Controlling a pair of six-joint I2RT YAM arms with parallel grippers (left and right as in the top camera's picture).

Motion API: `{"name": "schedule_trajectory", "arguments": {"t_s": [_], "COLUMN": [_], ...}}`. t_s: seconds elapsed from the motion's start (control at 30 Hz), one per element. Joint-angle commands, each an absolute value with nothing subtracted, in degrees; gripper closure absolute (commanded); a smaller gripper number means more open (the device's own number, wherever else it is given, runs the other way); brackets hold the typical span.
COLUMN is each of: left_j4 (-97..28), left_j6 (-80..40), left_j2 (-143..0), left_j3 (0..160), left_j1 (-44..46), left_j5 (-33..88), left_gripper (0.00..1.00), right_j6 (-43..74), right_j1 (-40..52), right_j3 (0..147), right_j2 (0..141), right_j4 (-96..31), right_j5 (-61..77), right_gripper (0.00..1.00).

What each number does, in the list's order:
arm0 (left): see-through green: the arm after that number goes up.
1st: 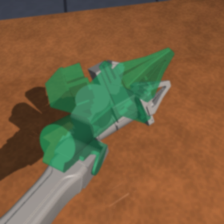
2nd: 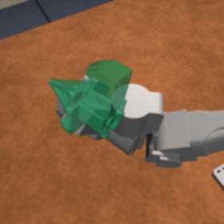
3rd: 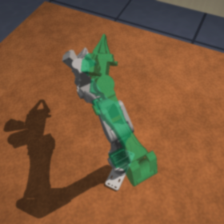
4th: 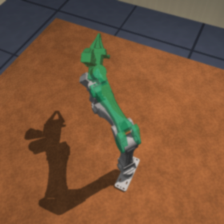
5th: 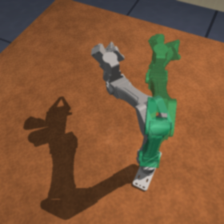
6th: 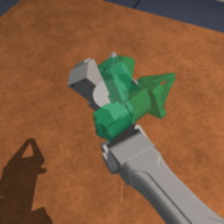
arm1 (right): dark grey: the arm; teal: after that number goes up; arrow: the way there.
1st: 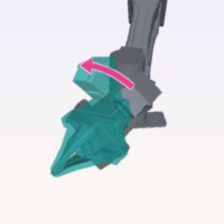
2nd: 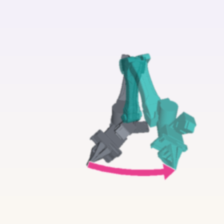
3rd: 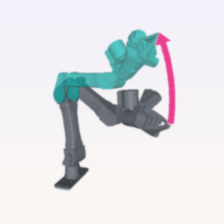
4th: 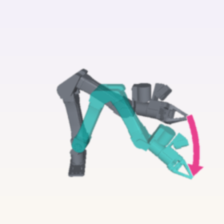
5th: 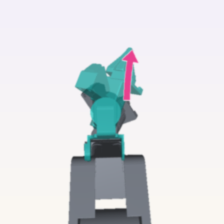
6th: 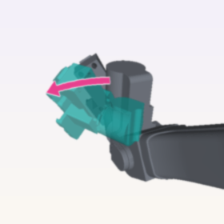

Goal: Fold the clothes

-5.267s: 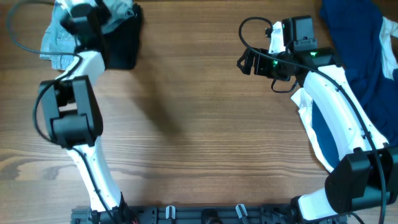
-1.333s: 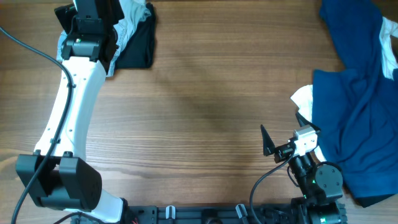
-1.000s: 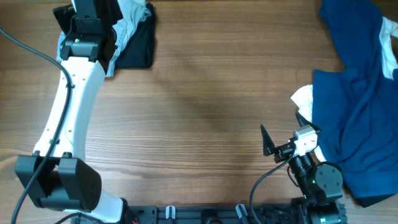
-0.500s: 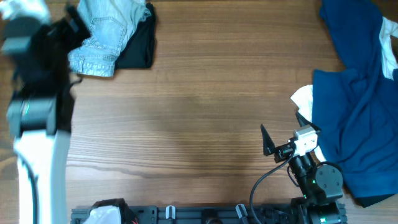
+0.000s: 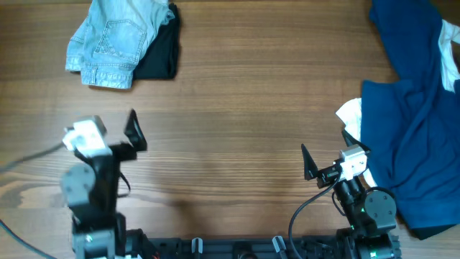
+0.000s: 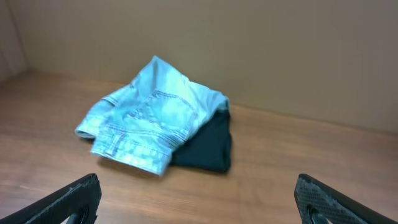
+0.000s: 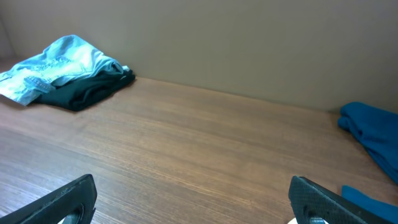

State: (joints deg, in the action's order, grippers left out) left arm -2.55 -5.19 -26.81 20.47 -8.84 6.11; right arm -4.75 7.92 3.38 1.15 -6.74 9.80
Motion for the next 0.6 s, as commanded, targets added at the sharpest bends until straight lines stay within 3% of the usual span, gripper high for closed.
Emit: {"name": "schedule_trajectory", "arguments": {"t_s": [0.0,0.57], "left_j4": [-1.9,-2.0], "left_j6": [-4.9,-4.9], "left_j2": [-17.8,-0.4], "left_j3": [14.3,4.0], "left_j1": [-6.1,-2.3], "left_j5": [5.2,2.0], "left_gripper": [0.0,0.0], "right_j6": [-4.1,-4.1], "right_j1": [7.6,7.6], "right_j3": [3.3,3.3], "right_j2": [0.6,0.6], "right_j4": [-6.5,-6.5], "right_j5": [9.4,9.4], "right_gripper": [0.0,0.0]}}
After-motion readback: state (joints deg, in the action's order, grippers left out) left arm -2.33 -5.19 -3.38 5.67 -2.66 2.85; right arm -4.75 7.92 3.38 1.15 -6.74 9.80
